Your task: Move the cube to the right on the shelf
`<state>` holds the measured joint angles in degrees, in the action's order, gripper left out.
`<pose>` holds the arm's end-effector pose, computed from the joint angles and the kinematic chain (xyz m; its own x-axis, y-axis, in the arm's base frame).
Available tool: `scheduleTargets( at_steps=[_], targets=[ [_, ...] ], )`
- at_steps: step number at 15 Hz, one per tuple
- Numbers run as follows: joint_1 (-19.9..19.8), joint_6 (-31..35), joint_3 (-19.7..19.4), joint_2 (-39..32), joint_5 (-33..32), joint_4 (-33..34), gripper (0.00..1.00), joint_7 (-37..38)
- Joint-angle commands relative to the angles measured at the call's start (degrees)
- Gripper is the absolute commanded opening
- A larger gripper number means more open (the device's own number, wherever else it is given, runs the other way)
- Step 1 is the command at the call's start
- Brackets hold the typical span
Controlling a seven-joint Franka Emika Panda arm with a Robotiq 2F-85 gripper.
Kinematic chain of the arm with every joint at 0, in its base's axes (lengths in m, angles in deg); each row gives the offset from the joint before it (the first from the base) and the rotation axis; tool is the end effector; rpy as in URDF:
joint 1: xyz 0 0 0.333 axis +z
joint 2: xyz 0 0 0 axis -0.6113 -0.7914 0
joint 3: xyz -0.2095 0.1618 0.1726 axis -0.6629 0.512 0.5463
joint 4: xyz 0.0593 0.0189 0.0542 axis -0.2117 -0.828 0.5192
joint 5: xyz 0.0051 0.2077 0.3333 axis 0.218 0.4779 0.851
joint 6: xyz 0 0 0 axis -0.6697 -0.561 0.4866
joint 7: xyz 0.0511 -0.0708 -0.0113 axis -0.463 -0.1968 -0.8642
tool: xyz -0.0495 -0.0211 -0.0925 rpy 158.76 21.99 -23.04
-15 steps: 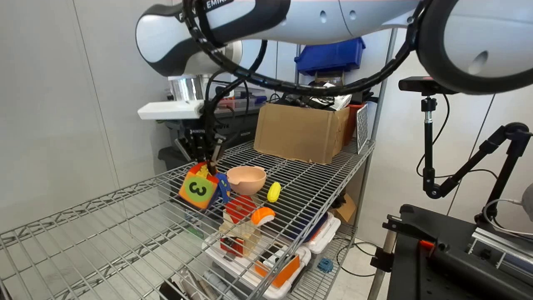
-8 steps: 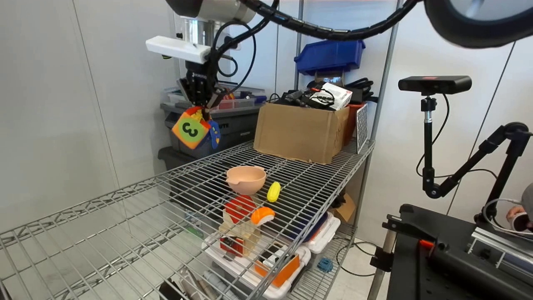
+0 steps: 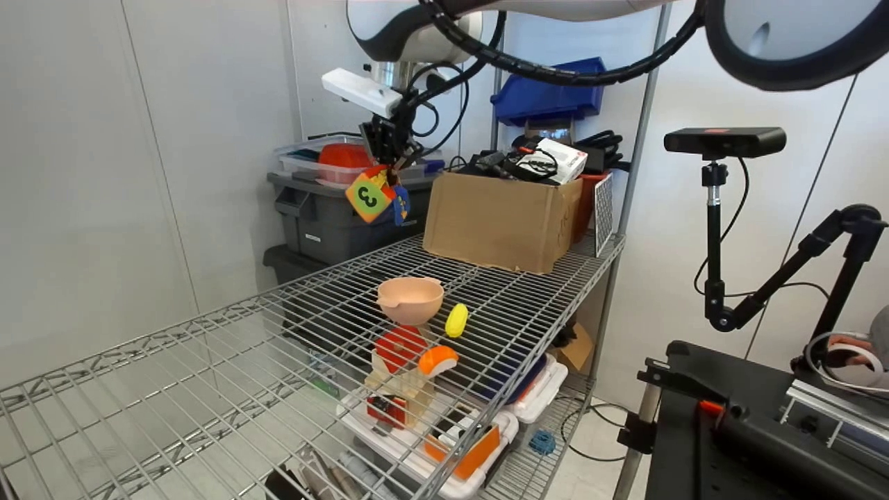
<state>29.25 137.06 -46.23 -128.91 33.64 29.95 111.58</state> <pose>0.8193 -0.1578 0.3100 0.0010 -0.9896 0.1438 -0.9572 -0.0425 -0.2861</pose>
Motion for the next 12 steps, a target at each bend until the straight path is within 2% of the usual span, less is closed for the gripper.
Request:
scheduleTargets(
  at_steps=[1, 3, 6, 12],
  targets=[
    [-2.29, 1.94, -2.29, 0.26, -1.95, -1.28, 0.05, 6.09],
    [-4.14, -1.34, -3.14, -1.71, -2.25, 1.41, 0.05, 8.85],
    [-6.53, -4.35, -3.25, -2.92, -2.14, 1.28, 0.05, 11.41],
    [-10.44, -15.20, -1.51, -6.18, -0.61, 1.45, 0.05, 11.47]
  ],
)
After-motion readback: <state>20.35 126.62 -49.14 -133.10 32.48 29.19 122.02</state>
